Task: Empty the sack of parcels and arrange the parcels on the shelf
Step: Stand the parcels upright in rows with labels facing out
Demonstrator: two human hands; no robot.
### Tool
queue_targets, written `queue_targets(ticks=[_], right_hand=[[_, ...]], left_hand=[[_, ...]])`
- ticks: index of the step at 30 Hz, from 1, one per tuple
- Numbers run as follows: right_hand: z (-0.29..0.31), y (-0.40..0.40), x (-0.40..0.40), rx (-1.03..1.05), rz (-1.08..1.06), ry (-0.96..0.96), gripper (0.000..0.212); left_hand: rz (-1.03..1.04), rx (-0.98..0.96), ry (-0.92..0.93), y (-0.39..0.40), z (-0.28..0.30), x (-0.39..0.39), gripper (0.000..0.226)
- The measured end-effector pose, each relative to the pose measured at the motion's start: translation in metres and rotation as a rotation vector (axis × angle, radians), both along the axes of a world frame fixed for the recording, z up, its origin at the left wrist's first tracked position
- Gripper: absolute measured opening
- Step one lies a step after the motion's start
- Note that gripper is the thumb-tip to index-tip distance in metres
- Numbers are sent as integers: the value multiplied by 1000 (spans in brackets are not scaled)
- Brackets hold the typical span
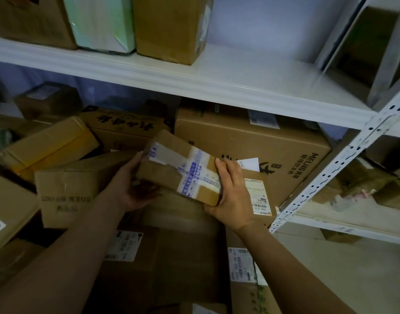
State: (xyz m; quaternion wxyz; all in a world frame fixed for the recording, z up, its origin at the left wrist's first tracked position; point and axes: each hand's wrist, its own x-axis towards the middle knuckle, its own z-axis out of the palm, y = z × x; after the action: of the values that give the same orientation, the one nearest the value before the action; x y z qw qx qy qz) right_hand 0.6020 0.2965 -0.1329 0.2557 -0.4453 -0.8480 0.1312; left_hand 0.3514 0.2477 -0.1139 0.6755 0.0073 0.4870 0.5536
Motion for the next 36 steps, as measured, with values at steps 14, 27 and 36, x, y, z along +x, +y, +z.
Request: queue_targets(ticks=[14,27,36], right_hand=[[19,5,-17,-935,-72,673,50],[-16,9,-6,-615,-151,33,48],[-43,35,60,-509,-742,-38,67]], left_hand=[[-512,-1,439,-15,18,9,58],[-377,-365,574,18,9,63,47],[-280,-345,585,39,-18,106,35]])
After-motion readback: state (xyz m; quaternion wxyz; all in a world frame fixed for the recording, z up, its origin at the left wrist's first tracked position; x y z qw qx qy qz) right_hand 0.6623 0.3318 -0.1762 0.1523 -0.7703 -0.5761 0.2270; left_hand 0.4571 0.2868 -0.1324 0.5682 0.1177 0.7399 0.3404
